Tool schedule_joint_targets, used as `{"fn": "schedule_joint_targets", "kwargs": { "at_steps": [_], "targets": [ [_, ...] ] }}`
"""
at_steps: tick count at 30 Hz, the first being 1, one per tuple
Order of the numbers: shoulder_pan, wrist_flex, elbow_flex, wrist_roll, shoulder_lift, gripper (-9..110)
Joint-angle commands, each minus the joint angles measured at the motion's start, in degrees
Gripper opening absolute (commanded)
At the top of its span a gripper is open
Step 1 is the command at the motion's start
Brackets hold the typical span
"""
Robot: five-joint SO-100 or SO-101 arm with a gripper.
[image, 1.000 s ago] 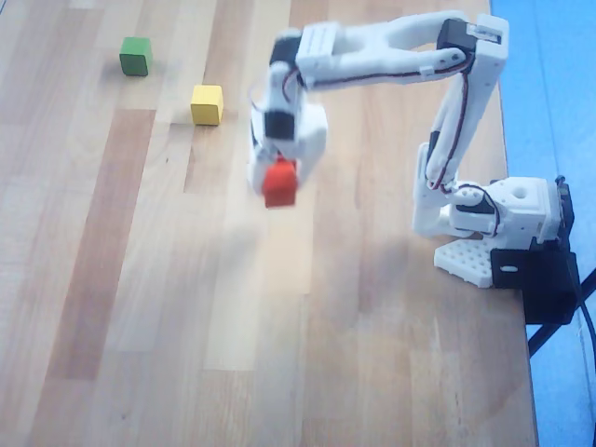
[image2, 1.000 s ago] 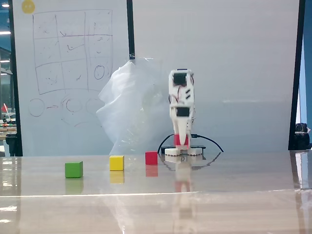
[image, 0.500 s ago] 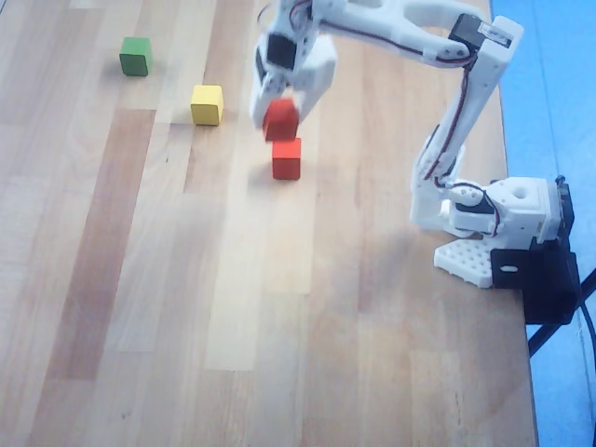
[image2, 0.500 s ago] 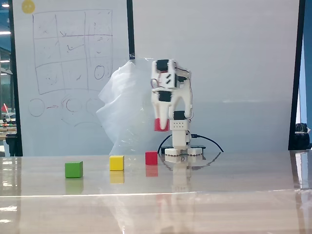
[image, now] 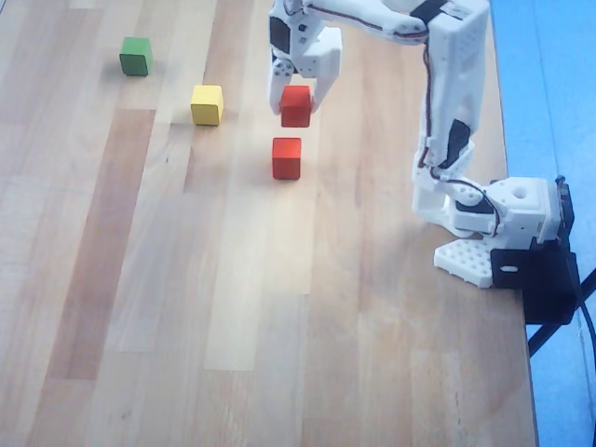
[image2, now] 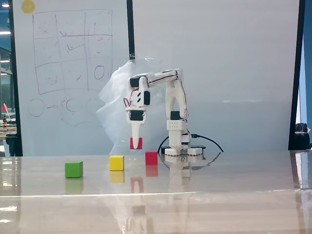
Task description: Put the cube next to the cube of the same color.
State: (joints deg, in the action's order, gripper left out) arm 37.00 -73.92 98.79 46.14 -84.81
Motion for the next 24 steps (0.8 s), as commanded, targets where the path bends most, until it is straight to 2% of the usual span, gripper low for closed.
{"fn": "schedule_joint_targets", "kwargs": {
  "at_steps": [1,14,24],
  "targets": [
    [1.8,3.7,-6.8,0.3,0.8,0],
    [1.0,11.2,-6.5,-0.4,10.4,0],
    [-2.8,13.6,-6.8,-7.1,13.8,0]
  ]
}}
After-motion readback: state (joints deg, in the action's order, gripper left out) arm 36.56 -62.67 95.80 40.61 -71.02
